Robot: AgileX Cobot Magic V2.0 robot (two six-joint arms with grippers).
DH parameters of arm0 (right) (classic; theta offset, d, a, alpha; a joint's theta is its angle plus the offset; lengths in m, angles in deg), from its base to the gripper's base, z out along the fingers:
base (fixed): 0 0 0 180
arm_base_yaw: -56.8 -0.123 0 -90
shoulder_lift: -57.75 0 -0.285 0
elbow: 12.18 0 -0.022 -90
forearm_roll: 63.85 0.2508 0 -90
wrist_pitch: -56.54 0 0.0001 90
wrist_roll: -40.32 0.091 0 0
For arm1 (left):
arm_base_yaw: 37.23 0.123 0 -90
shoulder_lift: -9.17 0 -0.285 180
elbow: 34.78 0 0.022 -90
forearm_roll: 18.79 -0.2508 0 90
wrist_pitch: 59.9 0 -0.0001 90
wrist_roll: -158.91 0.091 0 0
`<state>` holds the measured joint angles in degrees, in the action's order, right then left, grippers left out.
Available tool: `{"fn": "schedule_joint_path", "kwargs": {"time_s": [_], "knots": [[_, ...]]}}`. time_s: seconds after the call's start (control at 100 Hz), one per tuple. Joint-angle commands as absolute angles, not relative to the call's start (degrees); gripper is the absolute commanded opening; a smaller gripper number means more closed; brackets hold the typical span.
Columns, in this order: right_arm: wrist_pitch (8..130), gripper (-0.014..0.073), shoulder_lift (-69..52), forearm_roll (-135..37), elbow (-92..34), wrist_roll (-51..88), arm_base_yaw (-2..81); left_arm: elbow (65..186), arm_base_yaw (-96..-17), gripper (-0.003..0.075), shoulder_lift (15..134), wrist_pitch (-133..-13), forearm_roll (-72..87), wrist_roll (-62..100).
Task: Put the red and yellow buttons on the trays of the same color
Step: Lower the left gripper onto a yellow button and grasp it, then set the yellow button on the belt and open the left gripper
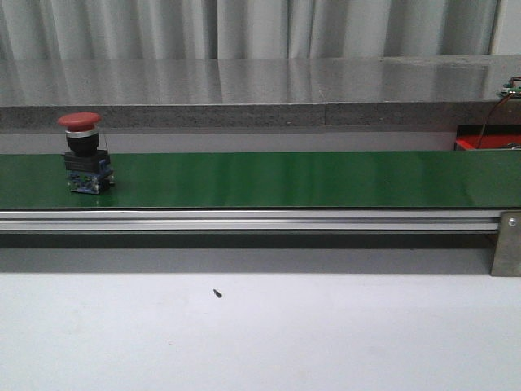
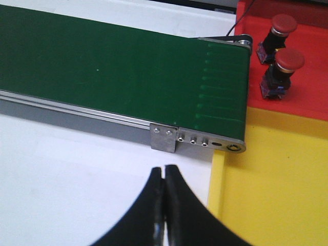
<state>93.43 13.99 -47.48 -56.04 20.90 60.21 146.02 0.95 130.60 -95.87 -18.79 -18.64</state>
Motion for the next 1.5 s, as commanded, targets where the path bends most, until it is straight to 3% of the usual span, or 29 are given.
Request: {"fn": "schedule_joint_path", "kwargs": {"time_s": [0.0, 0.12, 0.25, 0.52, 0.76, 1.11, 1.49], "knots": [[90.1, -0.0068, 14.2, -46.5, -54.6, 20.4, 60.2, 147.7, 0.8, 0.0253, 127.8, -94.9, -18.2, -19.2], [90.1, -0.0068, 14.2, -46.5, -54.6, 20.4, 60.2, 147.7, 0.9, 0.0157, 127.2, -95.2, -18.2, -19.2], [90.1, -0.0068, 14.2, -46.5, -54.6, 20.4, 60.2, 147.7, 0.9, 0.0115, 124.9, -95.8, -17.4, -19.2], [90.1, -0.0068, 14.2, -46.5, -54.6, 20.4, 60.2, 147.7, -0.4, 0.0114, 114.9, -98.3, -13.9, -18.9], [90.1, -0.0068, 14.2, -46.5, -54.6, 20.4, 60.2, 147.7, -8.3, 0.0114, 108.9, -100.9, -12.8, -17.1], [90.1, -0.0068, 14.2, -46.5, -54.6, 20.4, 60.2, 147.7, -23.1, 0.0114, 109.4, -101.3, -12.9, -15.7], [90.1, -0.0068, 14.2, -46.5, -54.6, 20.4, 60.2, 147.7, -27.6, 0.0118, 113.7, -100.8, -12.2, -15.7]]}}
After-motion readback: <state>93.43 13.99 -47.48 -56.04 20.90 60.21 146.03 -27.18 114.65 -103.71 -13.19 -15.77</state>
